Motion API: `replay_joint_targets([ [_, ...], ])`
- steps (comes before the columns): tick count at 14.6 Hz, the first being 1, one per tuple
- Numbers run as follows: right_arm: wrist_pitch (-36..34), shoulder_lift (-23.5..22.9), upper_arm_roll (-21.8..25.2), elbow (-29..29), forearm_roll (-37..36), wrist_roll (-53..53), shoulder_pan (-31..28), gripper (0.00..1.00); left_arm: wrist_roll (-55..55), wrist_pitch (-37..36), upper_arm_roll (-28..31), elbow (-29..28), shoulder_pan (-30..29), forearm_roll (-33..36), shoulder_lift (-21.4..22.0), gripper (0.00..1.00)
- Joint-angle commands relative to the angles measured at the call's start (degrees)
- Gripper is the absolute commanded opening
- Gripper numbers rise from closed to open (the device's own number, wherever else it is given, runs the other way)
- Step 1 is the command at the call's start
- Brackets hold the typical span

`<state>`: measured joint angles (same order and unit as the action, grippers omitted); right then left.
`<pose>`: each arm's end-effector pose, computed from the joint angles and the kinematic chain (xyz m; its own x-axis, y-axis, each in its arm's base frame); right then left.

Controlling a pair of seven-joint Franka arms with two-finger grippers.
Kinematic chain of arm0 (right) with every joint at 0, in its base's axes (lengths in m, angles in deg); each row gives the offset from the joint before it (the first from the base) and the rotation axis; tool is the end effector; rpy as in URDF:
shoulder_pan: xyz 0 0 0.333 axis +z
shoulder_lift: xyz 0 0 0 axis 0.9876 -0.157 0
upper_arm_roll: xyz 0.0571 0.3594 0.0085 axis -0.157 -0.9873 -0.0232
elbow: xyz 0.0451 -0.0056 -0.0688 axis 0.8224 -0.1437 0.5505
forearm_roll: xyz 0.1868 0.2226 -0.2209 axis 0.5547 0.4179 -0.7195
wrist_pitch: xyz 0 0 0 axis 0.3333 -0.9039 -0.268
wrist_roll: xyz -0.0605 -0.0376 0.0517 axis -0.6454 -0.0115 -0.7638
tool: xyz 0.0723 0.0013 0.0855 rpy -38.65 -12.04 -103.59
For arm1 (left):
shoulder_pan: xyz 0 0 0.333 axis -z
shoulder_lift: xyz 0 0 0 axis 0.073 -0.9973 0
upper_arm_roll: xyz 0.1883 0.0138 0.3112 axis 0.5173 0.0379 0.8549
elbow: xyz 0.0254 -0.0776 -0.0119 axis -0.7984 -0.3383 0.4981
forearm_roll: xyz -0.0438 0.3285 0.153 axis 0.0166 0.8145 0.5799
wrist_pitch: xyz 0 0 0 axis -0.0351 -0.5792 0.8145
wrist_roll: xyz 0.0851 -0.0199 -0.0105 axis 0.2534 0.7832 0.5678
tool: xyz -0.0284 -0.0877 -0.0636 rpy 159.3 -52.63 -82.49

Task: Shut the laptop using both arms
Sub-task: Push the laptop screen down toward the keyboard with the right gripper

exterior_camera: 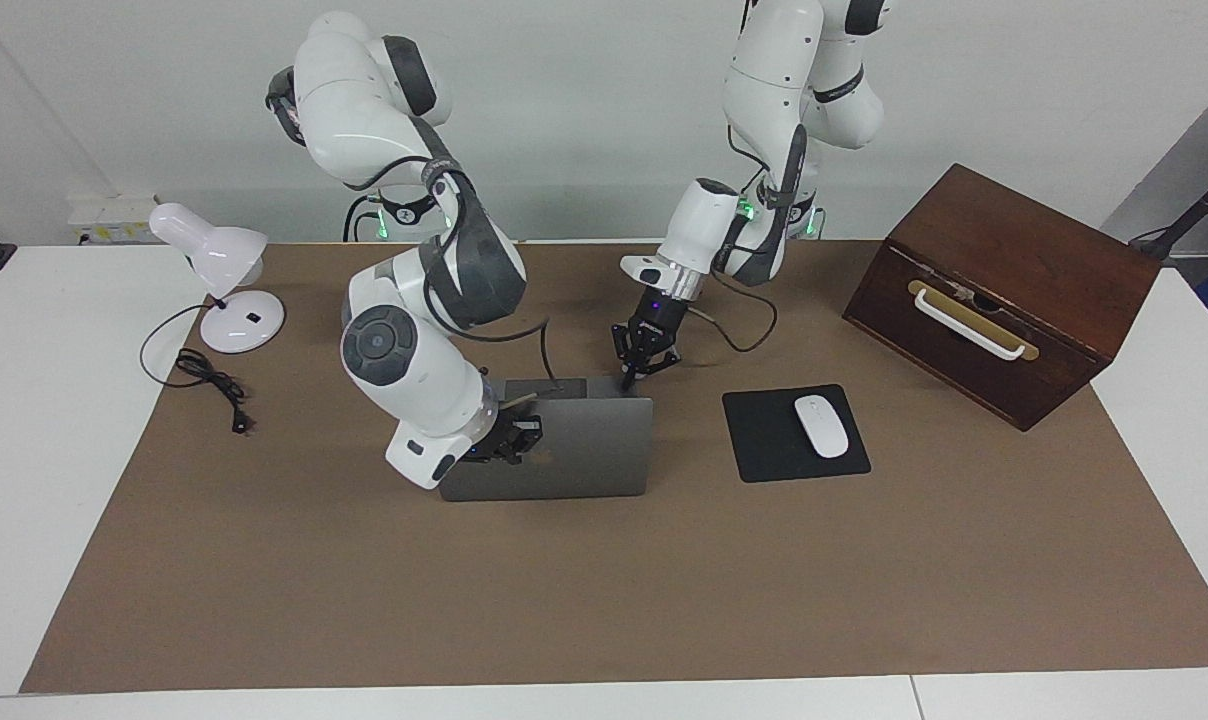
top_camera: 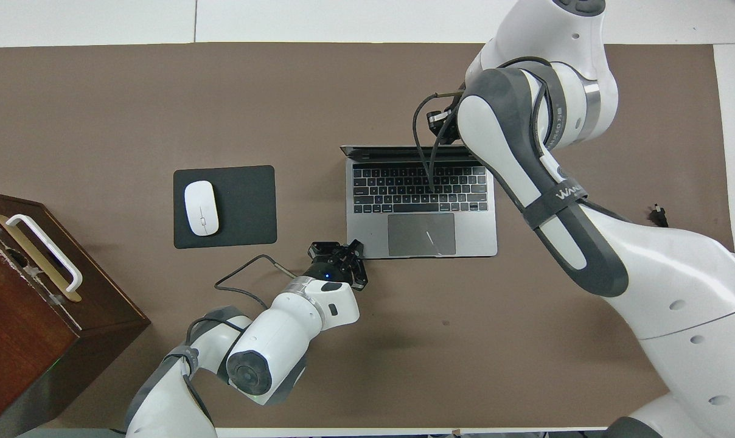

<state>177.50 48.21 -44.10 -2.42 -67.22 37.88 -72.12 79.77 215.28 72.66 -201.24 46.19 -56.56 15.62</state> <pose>0.7069 0.2173 0.4384 0.9816 0.1380 -0.1317 0.1043 -0.9664 -0.2350 0.3883 -0.3471 0.3344 0.5632 -0.4802 0.6724 -0.6484 -0.7613 -0.0006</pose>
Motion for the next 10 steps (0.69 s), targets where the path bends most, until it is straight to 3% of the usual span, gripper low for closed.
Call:
replay_joint_targets([
  [1, -2.02, 2.4, -0.38, -3.43, 1.31, -1.11, -0.58, 0.0, -0.94, -0.89, 1.04, -3.53, 0.98, 0.22, -0.81, 0.0],
  [10, 2.62, 6.35, -0.38, -13.25, 1.22, -1.11, -1.02, 0.0, -1.12, -0.8, 1.04, -3.53, 1.15, 0.22, -0.9, 0.0],
])
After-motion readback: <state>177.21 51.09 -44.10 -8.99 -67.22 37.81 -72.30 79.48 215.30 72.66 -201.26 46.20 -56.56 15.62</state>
